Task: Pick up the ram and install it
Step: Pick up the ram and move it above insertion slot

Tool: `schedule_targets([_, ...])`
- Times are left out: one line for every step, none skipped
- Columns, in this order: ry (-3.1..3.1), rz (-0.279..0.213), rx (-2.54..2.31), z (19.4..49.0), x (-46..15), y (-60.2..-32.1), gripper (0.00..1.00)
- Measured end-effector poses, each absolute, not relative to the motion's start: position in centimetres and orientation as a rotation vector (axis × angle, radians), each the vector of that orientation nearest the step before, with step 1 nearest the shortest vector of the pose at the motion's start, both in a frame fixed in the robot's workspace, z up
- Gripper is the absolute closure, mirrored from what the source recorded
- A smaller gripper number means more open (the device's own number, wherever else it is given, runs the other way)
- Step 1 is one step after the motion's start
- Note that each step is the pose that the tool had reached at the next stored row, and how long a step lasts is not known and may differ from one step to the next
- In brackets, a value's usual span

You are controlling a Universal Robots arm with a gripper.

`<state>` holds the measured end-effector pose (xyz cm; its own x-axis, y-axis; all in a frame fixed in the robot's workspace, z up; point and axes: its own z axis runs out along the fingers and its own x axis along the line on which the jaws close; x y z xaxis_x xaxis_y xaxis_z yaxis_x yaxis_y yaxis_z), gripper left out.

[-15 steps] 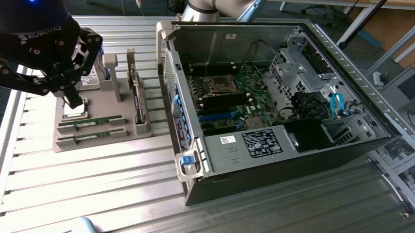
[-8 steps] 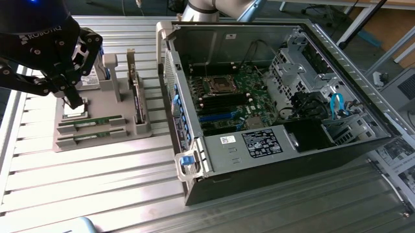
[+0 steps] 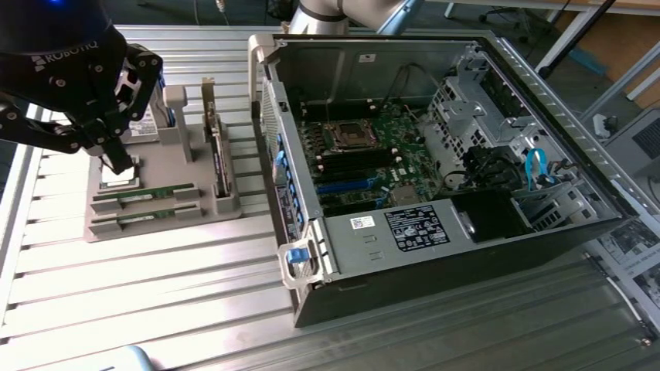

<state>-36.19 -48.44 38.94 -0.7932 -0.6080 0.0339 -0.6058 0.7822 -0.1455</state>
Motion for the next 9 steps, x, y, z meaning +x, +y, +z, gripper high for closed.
schedule_targets([2.950, -0.234, -1.010, 38.94, -36.19, -48.43, 0.89])
schedule_targets([2.948, -0.235, -1.014, 38.93, -36.19, -48.44, 0.89])
schedule_targets([2.947, -0.236, -1.018, 38.94, -36.19, -48.43, 0.89])
schedule_targets([2.946, -0.237, -1.022, 38.94, -36.19, -48.44, 0.89])
schedule_targets([2.944, -0.238, -1.026, 38.94, -36.19, -48.43, 0.89])
schedule_targets([2.942, -0.239, -1.030, 38.93, -36.19, -48.44, 0.89])
schedule_targets([2.941, -0.240, -1.035, 38.93, -36.19, -48.43, 0.89])
schedule_targets([2.939, -0.241, -1.039, 38.93, -36.19, -48.43, 0.89])
schedule_targets([2.937, -0.243, -1.044, 38.93, -36.19, -48.43, 0.89])
